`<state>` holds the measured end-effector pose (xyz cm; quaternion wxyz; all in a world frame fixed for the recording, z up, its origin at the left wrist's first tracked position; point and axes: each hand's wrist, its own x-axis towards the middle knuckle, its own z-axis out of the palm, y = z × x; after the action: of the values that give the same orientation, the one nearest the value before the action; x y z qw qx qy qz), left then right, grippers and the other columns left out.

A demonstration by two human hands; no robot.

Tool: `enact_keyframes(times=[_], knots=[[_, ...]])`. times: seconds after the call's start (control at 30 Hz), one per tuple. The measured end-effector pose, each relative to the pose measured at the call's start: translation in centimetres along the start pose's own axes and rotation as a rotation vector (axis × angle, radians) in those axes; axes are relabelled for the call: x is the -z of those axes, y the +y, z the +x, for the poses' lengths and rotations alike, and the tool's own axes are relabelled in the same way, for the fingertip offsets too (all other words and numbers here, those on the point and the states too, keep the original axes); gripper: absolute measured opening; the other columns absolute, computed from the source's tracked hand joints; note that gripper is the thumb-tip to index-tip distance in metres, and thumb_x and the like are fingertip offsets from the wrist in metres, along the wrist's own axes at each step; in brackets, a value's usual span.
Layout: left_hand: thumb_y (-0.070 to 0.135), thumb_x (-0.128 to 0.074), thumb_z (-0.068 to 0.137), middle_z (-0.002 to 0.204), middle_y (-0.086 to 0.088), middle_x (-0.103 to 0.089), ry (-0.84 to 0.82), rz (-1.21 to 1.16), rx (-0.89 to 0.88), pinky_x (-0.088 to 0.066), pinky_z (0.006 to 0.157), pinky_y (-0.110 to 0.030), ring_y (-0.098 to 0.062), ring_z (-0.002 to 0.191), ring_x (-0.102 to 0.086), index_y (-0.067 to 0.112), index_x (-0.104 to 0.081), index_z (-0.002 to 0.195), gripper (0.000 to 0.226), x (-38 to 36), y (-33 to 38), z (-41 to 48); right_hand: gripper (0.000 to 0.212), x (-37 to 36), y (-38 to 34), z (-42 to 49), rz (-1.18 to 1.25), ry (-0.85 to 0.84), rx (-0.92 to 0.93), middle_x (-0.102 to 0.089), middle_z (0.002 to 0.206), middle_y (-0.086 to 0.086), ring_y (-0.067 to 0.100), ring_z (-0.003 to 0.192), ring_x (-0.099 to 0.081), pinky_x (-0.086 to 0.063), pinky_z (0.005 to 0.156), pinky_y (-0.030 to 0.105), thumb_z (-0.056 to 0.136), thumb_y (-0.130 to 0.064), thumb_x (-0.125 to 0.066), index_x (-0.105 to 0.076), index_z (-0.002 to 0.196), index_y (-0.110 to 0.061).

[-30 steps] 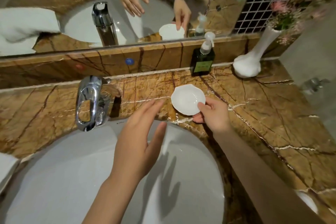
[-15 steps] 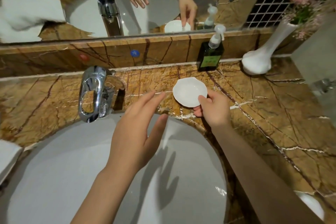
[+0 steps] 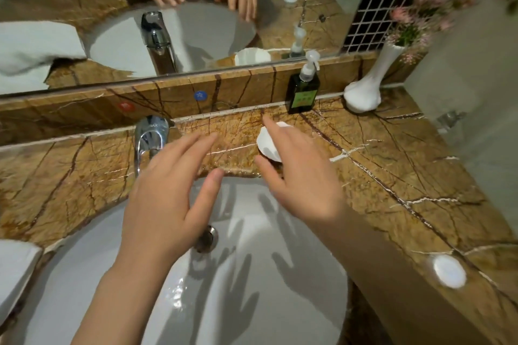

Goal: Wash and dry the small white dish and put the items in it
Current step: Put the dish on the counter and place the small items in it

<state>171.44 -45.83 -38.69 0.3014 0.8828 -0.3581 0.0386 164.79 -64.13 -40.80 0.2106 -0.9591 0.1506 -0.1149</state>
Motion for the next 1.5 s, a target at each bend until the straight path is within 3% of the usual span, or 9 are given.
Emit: enact_keyframes(times=[0.13,0.37,0.6,0.77,0.9,1.03,1.3,1.5], knots=[[0.049,-0.030,0.091,0.138,-0.004,-0.050,0.000,0.078,-0.063,-0.036,0.100,-0.042,-0.024,0.127,-0.044,0.023,-0.046,0.135,0.053,3.3,-0.7,-0.5,0.066,1.9,-4.8,-2.3,-0.043,-0.006,0.056,-0.045,0.140,0.002,0.019,0.131,-0.039,-0.036,0.105,0.041,0.089,-0.055,-0.034,-0.020,0.147,-0.025],[0.049,-0.029,0.091,0.138,-0.004,-0.051,-0.109,0.135,-0.195,-0.036,0.099,-0.042,-0.023,0.127,-0.044,0.022,-0.045,0.135,0.055,4.0,0.6,-1.0,0.063,3.9,-4.9,-6.6,-0.095,0.086,-0.114,-0.040,0.147,0.002,0.021,0.141,-0.025,-0.027,0.112,0.040,0.092,-0.053,-0.036,-0.024,0.146,-0.023],[0.048,-0.034,0.091,0.134,-0.012,-0.054,-0.215,0.055,-0.411,-0.039,0.099,-0.044,-0.030,0.124,-0.048,0.016,-0.049,0.132,0.055,-2.5,8.1,-1.4,0.063,7.8,0.8,-14.6,-0.164,0.213,-0.382,-0.042,0.147,0.000,0.020,0.141,-0.027,-0.028,0.109,0.038,0.091,-0.055,-0.032,-0.027,0.145,-0.025],[0.050,-0.033,0.090,0.134,-0.009,-0.054,-0.340,-0.010,-0.534,-0.037,0.099,-0.042,-0.028,0.124,-0.047,0.019,-0.048,0.133,0.055,-9.1,15.5,-3.0,0.066,10.0,6.6,-20.9,-0.232,0.175,-0.568,-0.036,0.151,0.002,0.019,0.142,-0.022,-0.026,0.111,0.039,0.090,-0.058,-0.028,-0.026,0.146,-0.024],[0.049,-0.035,0.090,0.133,-0.008,-0.055,-0.381,-0.046,-0.591,-0.037,0.102,-0.045,-0.027,0.122,-0.047,0.018,-0.049,0.132,0.054,-13.4,19.7,-4.0,0.062,10.3,10.9,-24.4,-0.230,0.213,-0.679,-0.042,0.147,0.003,0.021,0.139,-0.030,-0.027,0.109,0.038,0.088,-0.056,-0.032,-0.030,0.143,-0.027],[0.050,-0.032,0.091,0.133,-0.007,-0.054,-0.417,-0.055,-0.620,-0.035,0.102,-0.043,-0.026,0.122,-0.046,0.019,-0.050,0.131,0.054,-17.2,21.7,-5.0,0.053,8.7,13.6,-26.9,-0.378,0.353,-0.619,-0.058,0.132,0.012,0.027,0.126,-0.050,-0.040,0.105,0.039,0.095,-0.045,-0.039,-0.050,0.134,-0.011],[0.046,-0.047,0.085,0.135,-0.010,-0.052,-0.471,0.047,-0.632,-0.041,0.098,-0.045,-0.031,0.123,-0.046,0.020,-0.046,0.132,0.054,-21.9,22.1,-5.1,0.061,7.0,16.0,-27.2,-0.264,0.229,-0.695,-0.054,0.137,0.012,0.030,0.133,-0.040,-0.039,0.101,0.038,0.089,-0.049,-0.039,-0.040,0.139,-0.013],[0.038,-0.058,0.083,0.114,-0.006,-0.062,-0.519,0.039,-0.611,-0.046,0.083,-0.041,-0.028,0.107,-0.052,0.018,-0.050,0.128,0.050,-23.8,21.9,-5.3,0.063,6.2,16.3,-26.9,-0.219,0.221,-0.719,-0.052,0.138,0.008,0.027,0.137,-0.035,-0.047,0.096,0.046,0.089,-0.054,-0.032,-0.036,0.141,-0.019]])
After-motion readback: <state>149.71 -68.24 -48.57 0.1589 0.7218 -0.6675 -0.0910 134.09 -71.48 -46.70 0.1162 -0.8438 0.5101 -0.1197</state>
